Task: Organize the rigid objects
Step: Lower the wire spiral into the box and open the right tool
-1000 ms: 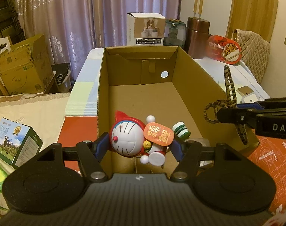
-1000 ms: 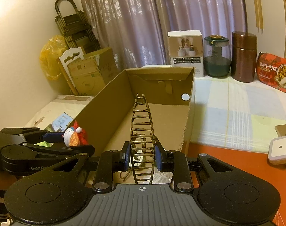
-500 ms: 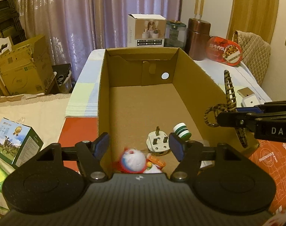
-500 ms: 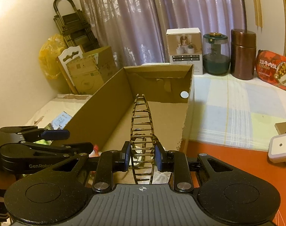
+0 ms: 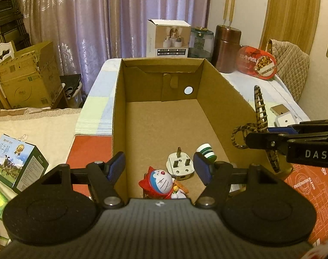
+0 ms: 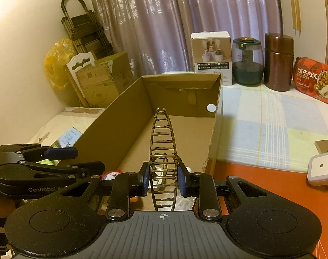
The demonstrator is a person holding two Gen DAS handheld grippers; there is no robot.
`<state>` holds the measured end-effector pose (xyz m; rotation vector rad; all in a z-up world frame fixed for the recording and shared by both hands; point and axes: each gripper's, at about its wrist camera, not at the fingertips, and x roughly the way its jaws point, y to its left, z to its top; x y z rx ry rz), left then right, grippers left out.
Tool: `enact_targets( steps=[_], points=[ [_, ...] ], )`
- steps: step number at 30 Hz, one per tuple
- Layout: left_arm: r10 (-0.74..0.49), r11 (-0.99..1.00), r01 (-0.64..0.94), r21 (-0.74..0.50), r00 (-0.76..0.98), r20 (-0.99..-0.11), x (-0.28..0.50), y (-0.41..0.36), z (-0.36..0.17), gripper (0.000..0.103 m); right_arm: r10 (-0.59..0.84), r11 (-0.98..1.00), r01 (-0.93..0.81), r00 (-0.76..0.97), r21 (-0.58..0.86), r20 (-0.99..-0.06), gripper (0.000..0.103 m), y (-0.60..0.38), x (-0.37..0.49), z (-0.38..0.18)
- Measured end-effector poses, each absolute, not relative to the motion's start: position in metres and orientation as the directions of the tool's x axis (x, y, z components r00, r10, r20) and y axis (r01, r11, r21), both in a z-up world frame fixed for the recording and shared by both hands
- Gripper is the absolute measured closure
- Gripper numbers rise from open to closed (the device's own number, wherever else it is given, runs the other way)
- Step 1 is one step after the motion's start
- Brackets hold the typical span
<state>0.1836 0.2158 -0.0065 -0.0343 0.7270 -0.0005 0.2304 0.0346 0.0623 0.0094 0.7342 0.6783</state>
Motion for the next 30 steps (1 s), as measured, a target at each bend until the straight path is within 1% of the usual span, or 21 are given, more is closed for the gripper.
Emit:
enact_targets(
  steps=[6, 20, 25, 30],
  points=[
    [-0.025, 0.998, -0.023, -0.066, 0.763, -0.646, 0.183, 0.223, 0.002, 0.038, 0.571, 0.793, -0.559, 0.545, 0.242, -0.615, 0.08, 0.032, 0.231, 0.061],
    [-0.023, 0.997, -0.028, -0.069, 0.771, -0.636, 0.184, 0.227, 0.009, 0.038, 0.585, 0.784, -0.568, 0.54, 0.251, -0.606, 0.08, 0.031, 0.231, 0.063],
    [-0.025, 0.997, -0.024, -0.067, 0.771, -0.637, 0.183, 0.223, 0.009, 0.038, 0.593, 0.781, -0.577, 0.561, 0.241, -0.578, 0.08, 0.032, 0.227, 0.067],
    [-0.026, 0.997, -0.023, -0.068, 0.77, -0.637, 0.182, 0.222, 0.008, 0.038, 0.587, 0.788, -0.564, 0.569, 0.246, -0.577, 0.079, 0.03, 0.229, 0.068]
  ],
)
